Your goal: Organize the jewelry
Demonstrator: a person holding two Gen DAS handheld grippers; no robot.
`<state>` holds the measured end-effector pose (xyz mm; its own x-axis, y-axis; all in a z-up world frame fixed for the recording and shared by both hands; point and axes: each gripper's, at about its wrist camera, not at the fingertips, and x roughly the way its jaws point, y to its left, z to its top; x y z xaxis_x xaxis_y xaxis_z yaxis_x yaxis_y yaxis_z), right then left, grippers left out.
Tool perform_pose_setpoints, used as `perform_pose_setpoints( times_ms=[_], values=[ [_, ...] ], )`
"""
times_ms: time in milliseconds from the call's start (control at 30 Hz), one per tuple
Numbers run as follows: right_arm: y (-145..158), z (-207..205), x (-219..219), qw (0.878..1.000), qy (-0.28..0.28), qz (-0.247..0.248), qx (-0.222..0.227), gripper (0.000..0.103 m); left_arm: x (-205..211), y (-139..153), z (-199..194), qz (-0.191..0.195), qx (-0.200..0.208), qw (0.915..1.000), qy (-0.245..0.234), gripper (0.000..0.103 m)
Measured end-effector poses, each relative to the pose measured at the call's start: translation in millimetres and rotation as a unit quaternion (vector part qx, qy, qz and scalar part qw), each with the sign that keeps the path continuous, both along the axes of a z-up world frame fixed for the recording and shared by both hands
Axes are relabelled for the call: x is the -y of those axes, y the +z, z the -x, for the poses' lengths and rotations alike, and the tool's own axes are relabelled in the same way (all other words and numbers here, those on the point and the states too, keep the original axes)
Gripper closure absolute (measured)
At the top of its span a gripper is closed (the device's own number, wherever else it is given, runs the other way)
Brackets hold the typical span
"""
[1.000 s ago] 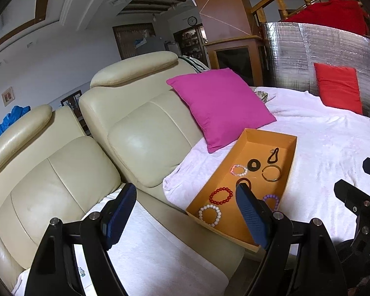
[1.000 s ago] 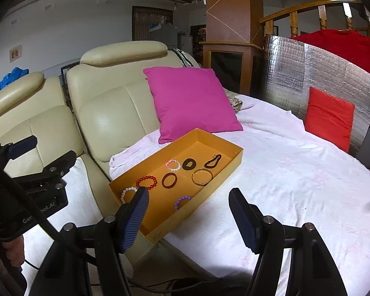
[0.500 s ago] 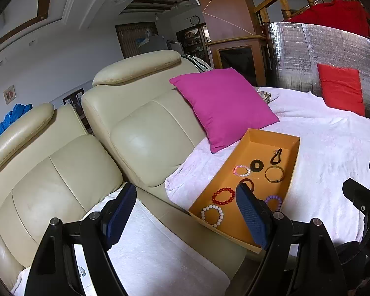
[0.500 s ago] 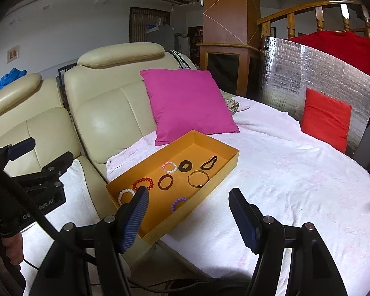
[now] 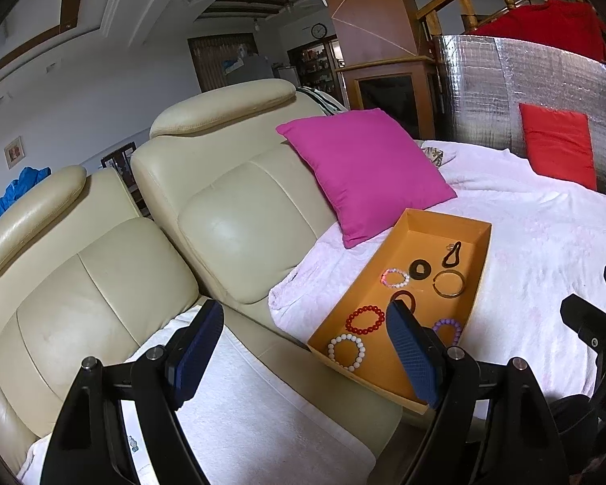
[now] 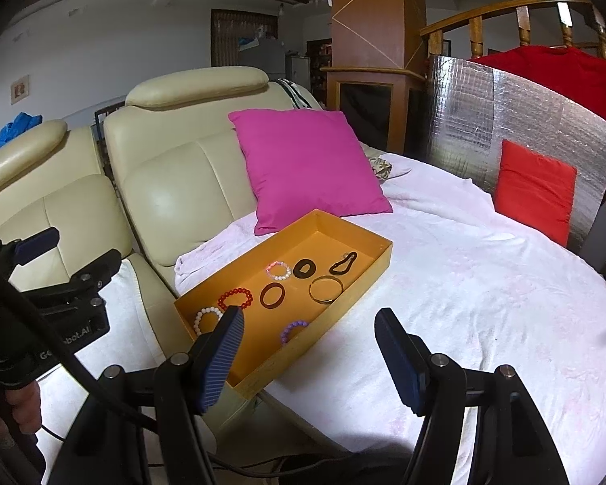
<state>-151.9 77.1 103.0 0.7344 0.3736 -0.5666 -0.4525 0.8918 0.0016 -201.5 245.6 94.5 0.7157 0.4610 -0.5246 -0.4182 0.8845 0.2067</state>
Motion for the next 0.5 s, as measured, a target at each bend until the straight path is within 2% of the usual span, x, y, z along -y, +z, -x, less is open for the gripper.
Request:
perform_pose_setpoints(
  times_ms=[500],
  values=[
    [-3.3,0.0,-5.0,1.000,0.006,0.000,-0.009,0.032,-3.6,-4.9,0.1,0.004,-0.005,1.0000,0.007,0.020]
  ],
)
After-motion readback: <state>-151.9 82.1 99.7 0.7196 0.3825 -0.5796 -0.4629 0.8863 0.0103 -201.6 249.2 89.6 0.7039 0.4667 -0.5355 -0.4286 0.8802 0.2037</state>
